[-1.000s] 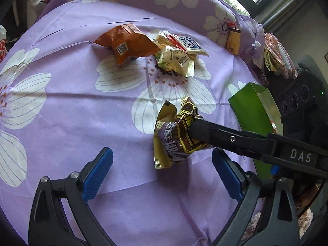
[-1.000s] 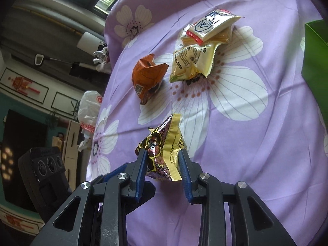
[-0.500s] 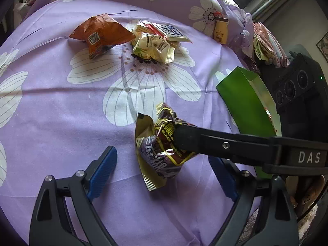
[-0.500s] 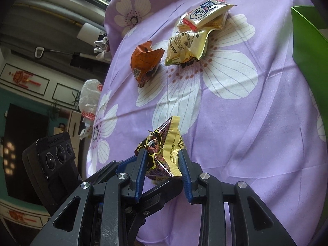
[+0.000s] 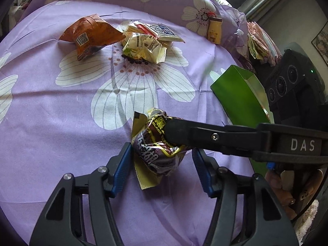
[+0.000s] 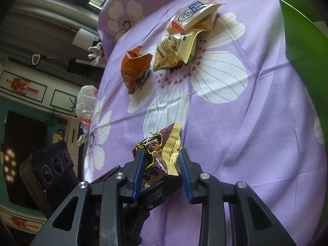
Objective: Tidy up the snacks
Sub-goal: 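Carry the gold-and-brown packet with the right gripper into the green box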
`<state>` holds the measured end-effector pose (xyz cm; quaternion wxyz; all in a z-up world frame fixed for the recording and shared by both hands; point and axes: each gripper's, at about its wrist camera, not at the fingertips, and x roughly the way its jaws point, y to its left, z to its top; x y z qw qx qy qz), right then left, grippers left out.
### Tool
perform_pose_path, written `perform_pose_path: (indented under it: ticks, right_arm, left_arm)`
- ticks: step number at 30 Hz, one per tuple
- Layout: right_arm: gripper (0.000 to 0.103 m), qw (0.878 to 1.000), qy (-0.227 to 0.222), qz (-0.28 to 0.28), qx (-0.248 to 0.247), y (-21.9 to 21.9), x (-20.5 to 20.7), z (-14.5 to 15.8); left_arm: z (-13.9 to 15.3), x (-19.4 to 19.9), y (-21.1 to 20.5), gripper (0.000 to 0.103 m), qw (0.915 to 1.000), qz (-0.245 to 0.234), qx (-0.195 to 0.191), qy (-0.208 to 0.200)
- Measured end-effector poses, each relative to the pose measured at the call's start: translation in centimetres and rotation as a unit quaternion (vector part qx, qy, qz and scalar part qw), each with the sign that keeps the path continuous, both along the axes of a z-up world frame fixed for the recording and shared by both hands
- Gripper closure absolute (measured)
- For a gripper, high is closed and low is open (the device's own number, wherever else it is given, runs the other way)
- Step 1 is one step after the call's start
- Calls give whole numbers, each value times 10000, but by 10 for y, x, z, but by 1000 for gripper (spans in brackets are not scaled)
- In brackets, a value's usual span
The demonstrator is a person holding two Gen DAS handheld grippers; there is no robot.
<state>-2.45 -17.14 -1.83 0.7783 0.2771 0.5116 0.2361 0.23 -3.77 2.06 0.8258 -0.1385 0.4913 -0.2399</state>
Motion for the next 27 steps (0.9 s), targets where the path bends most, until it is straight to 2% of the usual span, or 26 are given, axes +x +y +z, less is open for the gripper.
perform_pose_path:
  ticks: [8,13,18,27]
  right_arm:
    - [70,9999,39,-9,109,-3,1,-5]
    - [69,10000,32,-5,85,-3,1,-5]
    - [64,9998,140,2,171,-3,4,-12]
    - [64,9998,112,25,167,-2,5,-12]
  left_arm:
    - [-3,2,4,44,9998,44,-143,121]
    - [-3,1,1,44,10000,25,-47,66]
    - [-5,1,-2,41,10000,29,12,42]
    - [-5,3,2,40,9997,99,-186,127]
